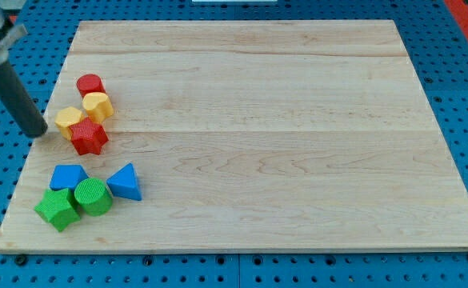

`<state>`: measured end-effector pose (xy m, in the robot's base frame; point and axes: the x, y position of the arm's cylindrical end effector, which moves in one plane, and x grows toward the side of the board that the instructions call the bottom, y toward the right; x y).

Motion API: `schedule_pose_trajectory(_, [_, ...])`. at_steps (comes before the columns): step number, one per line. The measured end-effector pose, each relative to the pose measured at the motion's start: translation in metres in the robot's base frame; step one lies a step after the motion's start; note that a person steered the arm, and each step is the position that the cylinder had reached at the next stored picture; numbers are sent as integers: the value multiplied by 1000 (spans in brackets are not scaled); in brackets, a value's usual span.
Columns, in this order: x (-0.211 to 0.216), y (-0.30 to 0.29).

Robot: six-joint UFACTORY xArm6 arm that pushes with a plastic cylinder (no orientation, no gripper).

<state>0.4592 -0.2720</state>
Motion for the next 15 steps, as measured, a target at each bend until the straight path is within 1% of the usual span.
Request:
schedule_pose_trajectory(1, [-6, 40])
schedule_pose_trajectory(2, [-33, 77])
schedule_pose_trajectory(3, [-8, 73])
schedule_pose_trajectory(4, [-25, 36])
schedule_pose_trajectory(5, [-61, 44])
schedule_pose_trajectory(6, [-70, 76])
schedule_pose_trajectory(7, [-77, 132])
schedule_pose_trajectory(8, [-99, 153])
schedule_pose_trajectory(9, [-126, 158])
schedule_pose_trajectory(10, [-168, 143])
schedule_pose_trajectory(11, [-215, 169])
schedule_pose_trajectory(12, [-218, 188])
schedule_pose_trajectory(13, [-166, 188])
schedule_pose_trajectory(15, [-106, 174])
